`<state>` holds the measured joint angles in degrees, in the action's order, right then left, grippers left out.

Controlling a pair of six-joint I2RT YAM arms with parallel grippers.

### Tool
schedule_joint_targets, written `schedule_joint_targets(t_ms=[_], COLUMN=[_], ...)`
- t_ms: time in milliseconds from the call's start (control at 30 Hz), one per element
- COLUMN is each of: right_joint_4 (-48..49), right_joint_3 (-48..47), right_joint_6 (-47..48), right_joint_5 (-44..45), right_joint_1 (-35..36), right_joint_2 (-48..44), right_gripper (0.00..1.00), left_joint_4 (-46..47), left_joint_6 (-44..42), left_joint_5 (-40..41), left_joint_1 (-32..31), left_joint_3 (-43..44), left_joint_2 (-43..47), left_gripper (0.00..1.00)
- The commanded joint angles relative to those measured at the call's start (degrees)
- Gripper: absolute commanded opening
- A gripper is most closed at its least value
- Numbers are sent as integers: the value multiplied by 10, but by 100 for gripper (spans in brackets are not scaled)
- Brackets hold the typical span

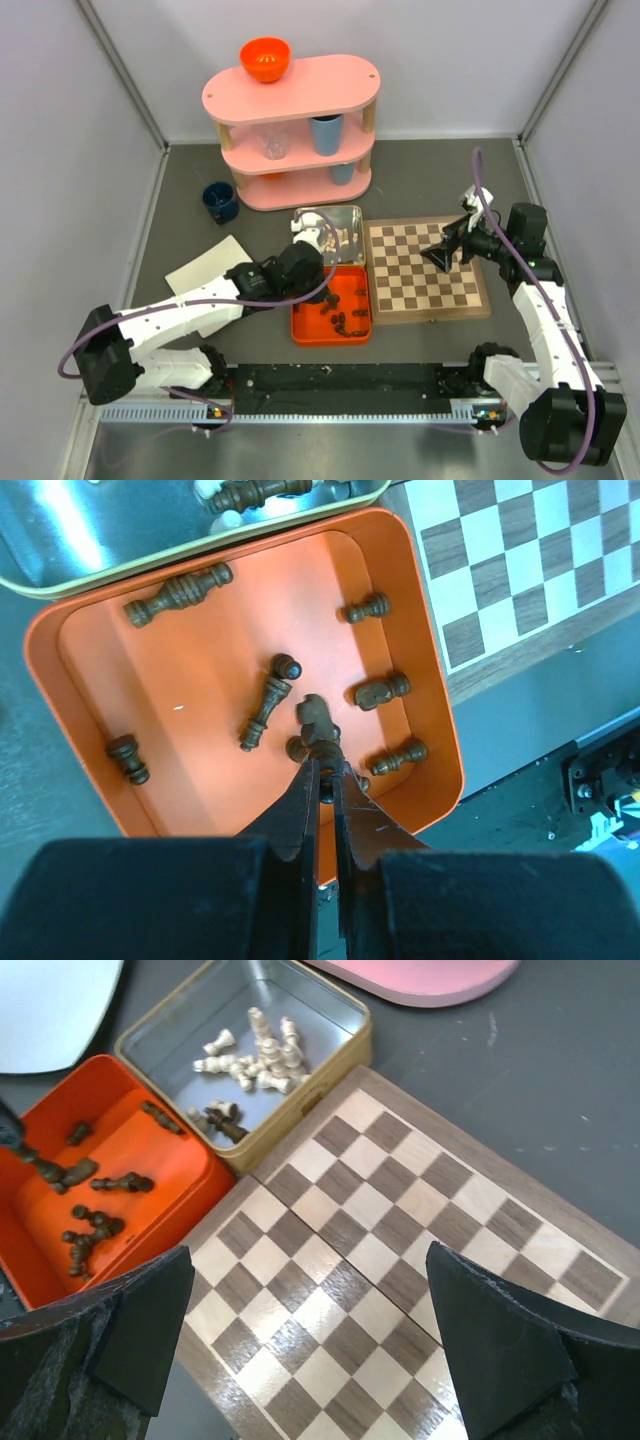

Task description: Set up the chess pieces on the board

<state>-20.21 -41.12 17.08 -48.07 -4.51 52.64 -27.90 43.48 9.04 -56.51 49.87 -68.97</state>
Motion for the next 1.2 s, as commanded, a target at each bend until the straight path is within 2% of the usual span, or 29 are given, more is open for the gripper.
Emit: schedule_joint_targets(t_ms=[0,67,100,267,367,467,567,867,1167], right_joint_4=[-5,-24,-37,-140,-142,-141,-130,88,98], right_joint_3=[4,10,10,-25,-55,-76,-94,-77,-82], right_joint_6=[35,84,112,289,313,322,308,126,103], right_joint_5=[-147,-190,-211,-254,-221,-191,-183,-137,-104], right_joint_1=[20,42,89,186,258,324,364,398,433], right_joint_2=[3,11,18,79,122,160,190,238,267], right_gripper=[99,98,98,93,93,93,93,89,79], left_joint_4=[102,116,126,122,104,110,149,207,225], left_joint_6=[6,3,-8,-81,-96,-72,-39,13,29], left_joint_5=[-78,-88,-105,-119,-117,-141,-162,-187,-186], left_joint_1=[19,23,24,26,33,46,55,66,70], left_joint_3=[-35,-44,-45,-45,-46,-54,-73,-100,-107], left_joint_2=[22,23,22,28,37,49,63,113,124], left_gripper=[0,0,0,0,0,0,0,0,0])
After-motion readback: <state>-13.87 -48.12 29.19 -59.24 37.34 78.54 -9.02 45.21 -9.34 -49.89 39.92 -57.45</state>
